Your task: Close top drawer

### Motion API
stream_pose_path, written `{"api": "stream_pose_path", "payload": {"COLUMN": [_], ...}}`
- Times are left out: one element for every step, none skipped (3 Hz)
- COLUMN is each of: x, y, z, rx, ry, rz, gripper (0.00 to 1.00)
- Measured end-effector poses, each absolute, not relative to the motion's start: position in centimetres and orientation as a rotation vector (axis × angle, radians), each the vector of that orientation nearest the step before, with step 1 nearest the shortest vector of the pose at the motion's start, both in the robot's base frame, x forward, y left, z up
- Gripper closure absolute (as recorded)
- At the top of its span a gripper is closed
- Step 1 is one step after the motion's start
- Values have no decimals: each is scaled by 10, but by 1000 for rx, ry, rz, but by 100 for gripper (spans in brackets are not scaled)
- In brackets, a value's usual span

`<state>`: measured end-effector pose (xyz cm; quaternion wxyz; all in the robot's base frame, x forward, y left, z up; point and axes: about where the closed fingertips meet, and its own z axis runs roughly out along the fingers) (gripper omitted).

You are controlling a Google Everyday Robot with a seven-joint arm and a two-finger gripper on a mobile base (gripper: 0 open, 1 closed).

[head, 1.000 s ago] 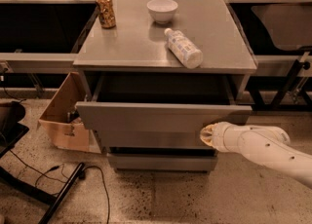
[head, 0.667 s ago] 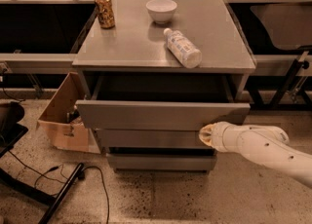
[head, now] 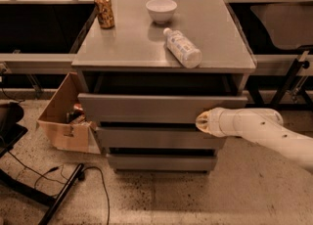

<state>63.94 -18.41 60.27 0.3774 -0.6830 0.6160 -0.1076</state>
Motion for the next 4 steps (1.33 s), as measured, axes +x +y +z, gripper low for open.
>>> {"api": "stream_pose_path", "payload": {"x": [639, 639, 639, 639], "y": [-184, -184, -184, -184], "z": [603, 603, 603, 603], "rx": [-1746, -1746, -1746, -1746], "ry": [1575, 1575, 1575, 1575], "rz": [-275, -275, -275, -275], "gripper": [53, 30, 1, 0]}}
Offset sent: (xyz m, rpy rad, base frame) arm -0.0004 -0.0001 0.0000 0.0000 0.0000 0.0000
